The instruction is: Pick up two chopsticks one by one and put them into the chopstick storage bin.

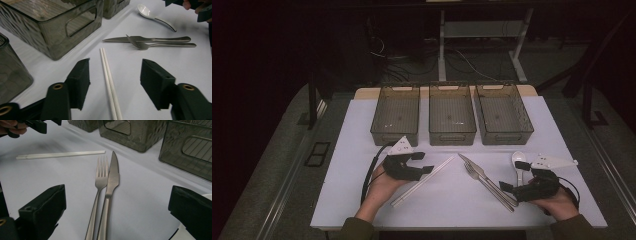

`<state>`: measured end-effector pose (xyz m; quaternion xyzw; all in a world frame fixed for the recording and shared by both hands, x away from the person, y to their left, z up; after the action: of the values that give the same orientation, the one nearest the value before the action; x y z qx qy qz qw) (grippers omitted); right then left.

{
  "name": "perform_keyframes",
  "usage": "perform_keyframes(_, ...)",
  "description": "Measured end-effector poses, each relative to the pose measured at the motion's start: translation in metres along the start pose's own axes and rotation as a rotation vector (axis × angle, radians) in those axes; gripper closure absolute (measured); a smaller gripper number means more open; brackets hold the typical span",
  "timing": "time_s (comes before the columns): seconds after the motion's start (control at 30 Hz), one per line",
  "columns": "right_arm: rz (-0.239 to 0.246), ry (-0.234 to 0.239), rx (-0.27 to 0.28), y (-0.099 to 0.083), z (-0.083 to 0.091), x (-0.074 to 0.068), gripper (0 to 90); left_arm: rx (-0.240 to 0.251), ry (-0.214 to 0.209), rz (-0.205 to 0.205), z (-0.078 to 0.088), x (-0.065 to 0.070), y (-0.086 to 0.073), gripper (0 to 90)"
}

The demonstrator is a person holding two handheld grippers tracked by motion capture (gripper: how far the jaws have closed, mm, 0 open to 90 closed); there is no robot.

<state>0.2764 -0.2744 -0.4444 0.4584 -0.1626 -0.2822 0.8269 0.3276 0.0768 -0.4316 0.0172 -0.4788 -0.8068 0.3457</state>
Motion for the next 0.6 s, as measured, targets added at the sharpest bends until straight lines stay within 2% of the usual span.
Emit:
perform_keyframes(0.33, 0.001, 0.000, -0.005, -0.0001, -0.0003, -0.0004, 1.5, -0.030, 0.018, 0.006, -0.0025, -0.0003, -0.0035, 57.0)
perform_keyframes(0.6, 0.002, 0.000, -0.010, -0.0006, -0.0007, -0.0003, 1.5, -0.099, 0.031, 0.000, -0.0056, -0.0016, -0.0100, 65.6)
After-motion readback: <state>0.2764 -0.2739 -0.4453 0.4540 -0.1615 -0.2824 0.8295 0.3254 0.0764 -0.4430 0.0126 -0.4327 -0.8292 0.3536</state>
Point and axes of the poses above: each handheld gripper's, and its own axes: z roughly backward along the jaws, y roughly out of its top, x roughly to its right, the point moved 4 cm from there along -z, roughly forward along the jaws, and after that the axes turned 13 degrees about z, right-handed, at the moved point
